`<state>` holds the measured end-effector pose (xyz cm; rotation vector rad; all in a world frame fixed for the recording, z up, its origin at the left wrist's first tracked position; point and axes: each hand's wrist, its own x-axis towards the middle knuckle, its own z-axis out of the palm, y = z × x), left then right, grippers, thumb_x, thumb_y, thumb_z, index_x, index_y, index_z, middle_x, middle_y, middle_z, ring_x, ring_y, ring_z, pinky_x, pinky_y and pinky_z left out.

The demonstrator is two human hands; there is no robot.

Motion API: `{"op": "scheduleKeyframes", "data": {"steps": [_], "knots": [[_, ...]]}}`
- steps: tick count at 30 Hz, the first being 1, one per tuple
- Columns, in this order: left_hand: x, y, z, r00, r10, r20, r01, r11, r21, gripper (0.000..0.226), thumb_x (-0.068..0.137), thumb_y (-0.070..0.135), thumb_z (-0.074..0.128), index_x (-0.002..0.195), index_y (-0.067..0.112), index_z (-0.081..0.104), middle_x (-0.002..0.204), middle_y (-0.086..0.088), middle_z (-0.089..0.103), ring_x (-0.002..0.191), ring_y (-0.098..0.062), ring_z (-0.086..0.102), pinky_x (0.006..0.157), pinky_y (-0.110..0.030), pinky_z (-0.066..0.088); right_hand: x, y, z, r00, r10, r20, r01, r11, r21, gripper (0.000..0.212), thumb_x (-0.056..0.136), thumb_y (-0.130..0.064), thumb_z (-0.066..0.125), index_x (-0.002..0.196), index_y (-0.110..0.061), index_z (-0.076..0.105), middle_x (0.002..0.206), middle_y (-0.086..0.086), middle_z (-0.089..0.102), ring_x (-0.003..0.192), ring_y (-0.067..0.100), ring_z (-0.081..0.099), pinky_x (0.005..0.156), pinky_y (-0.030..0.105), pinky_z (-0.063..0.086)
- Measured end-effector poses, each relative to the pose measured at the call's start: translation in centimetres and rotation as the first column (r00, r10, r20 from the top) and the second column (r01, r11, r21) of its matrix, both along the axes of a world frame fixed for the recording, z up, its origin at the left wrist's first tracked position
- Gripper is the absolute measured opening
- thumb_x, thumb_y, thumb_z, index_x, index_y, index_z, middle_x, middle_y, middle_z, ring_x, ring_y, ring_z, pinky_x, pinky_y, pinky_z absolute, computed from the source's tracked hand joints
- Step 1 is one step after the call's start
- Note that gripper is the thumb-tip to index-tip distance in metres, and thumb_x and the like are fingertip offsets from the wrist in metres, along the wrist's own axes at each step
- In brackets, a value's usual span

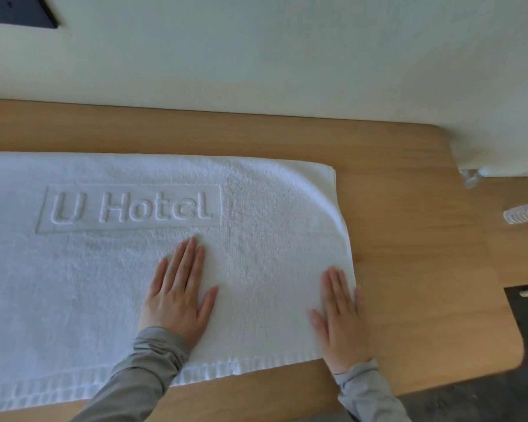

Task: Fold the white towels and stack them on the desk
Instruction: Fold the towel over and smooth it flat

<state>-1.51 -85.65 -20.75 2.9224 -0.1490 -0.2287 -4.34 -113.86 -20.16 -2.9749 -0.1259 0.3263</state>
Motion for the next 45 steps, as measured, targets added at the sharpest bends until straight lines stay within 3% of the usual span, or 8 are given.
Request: {"op": "scheduleKeyframes", "data": {"steps": [4,9,13,19,24,31,37,45], "knots": [[0.3,-0.1,0.1,1.000,0.004,0.007,-0.004,1.000,-0.010,0.071,0.095,0.052,0.013,0.146,0.005,0.026,0.154,-0.010,0.024,0.141,-0.025,0.024,0.116,-0.040,0.014,5.5,-1.0,1.8,0.992,-0.095,0.088,0.086,0.991,0.103,0.069,0.096,-0.051,0.009,0.147,-0.005,0.008,0.157,0.008,0.004,0.146,0.023,0.003,0.120,0.038,-0.002],[0.4,-0.1,0.1,1.000,0.002,0.021,-0.002,1.000,-0.020,0.068,0.094,0.050,0.018,0.145,0.006,0.029,0.154,-0.010,0.025,0.141,-0.022,0.025,0.116,-0.040,0.015,14.4,3.2,0.8,0.934,0.351,0.062,-0.352,0.936,0.019,0.061,0.098,-0.040,0.021,0.148,-0.007,0.006,0.156,0.004,0.000,0.146,0.018,-0.002,0.120,0.039,0.000],[0.5,0.0,-0.1,0.999,0.005,0.033,-0.005,1.000,-0.014,0.068,0.095,0.050,0.019,0.146,0.006,0.029,0.154,-0.009,0.025,0.142,-0.020,0.022,0.115,-0.041,0.017,19.0,2.6,-0.5,0.901,0.430,0.057,-0.424,0.900,-0.099,0.061,0.097,-0.042,0.015,0.148,-0.011,0.003,0.156,0.000,-0.004,0.146,0.016,-0.004,0.120,0.041,0.005],[0.5,-0.1,-0.4,1.000,0.006,0.030,-0.005,1.000,-0.007,0.068,0.093,0.049,0.026,0.146,0.008,0.027,0.155,-0.008,0.022,0.143,-0.022,0.022,0.115,-0.042,0.020,22.8,-1.7,-1.0,0.978,0.201,0.055,-0.201,0.980,-0.010,0.063,0.096,-0.042,0.015,0.151,-0.014,0.005,0.159,0.000,-0.001,0.145,0.010,-0.005,0.119,0.033,-0.007],[0.5,0.1,-0.4,1.000,0.013,0.027,-0.013,1.000,-0.004,0.069,0.092,0.049,0.027,0.146,0.007,0.026,0.155,-0.009,0.022,0.143,-0.024,0.022,0.114,-0.044,0.021,23.3,-1.1,-0.1,0.995,0.049,0.089,-0.041,0.995,-0.094,0.061,0.100,-0.039,0.015,0.150,-0.010,-0.005,0.159,0.005,-0.010,0.145,0.016,-0.012,0.118,0.042,-0.008],[0.5,0.1,-0.5,0.999,0.021,0.030,-0.020,1.000,-0.020,0.069,0.092,0.050,0.024,0.146,0.007,0.027,0.155,-0.009,0.023,0.142,-0.025,0.023,0.114,-0.043,0.019,11.4,6.4,0.4,0.949,0.286,0.132,-0.288,0.958,-0.005,0.065,0.098,-0.045,0.015,0.151,-0.008,0.008,0.159,0.007,0.006,0.147,0.022,0.004,0.118,0.045,0.003],[0.3,0.1,-0.6,0.999,0.011,0.035,-0.010,1.000,-0.016,0.069,0.092,0.049,0.023,0.146,0.006,0.027,0.155,-0.010,0.023,0.142,-0.024,0.022,0.114,-0.043,0.019,3.2,1.3,-0.7,0.999,0.018,0.036,-0.019,1.000,0.009,0.065,0.096,-0.043,0.017,0.148,-0.005,0.014,0.157,0.007,0.011,0.145,0.016,0.006,0.119,0.038,0.004],[0.1,0.3,-0.5,1.000,-0.005,0.018,0.005,1.000,0.003,0.070,0.095,0.051,0.013,0.146,0.005,0.025,0.155,-0.011,0.022,0.142,-0.026,0.022,0.114,-0.042,0.017,0.6,-2.0,-0.6,0.986,-0.149,-0.079,0.157,0.981,0.110,0.074,0.086,-0.065,-0.005,0.144,-0.019,-0.011,0.153,-0.006,-0.013,0.144,0.009,-0.009,0.118,0.028,-0.008]]}}
